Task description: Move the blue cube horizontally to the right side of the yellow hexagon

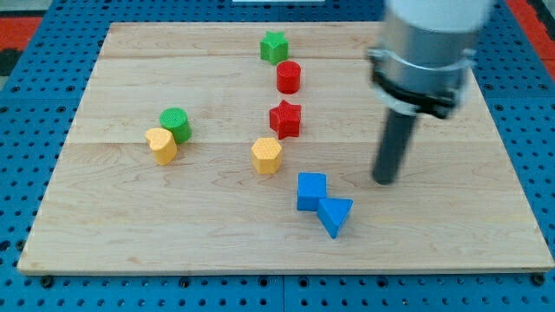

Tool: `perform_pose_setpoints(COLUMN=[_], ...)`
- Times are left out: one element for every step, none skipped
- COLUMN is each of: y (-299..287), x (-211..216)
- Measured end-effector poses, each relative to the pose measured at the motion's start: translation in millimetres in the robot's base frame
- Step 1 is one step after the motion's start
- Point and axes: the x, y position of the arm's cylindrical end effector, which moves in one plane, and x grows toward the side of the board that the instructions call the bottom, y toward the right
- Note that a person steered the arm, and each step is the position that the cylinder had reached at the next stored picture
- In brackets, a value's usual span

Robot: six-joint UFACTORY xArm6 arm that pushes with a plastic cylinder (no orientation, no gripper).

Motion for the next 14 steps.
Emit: perform_pose_setpoints(y=[23,-4,-78,-131,-133,-122,-123,-143,-120,-87,-108,-128,-162,-159], x=[76,100,100,92,65,49,34,18,16,12,-1,12,-1,-24])
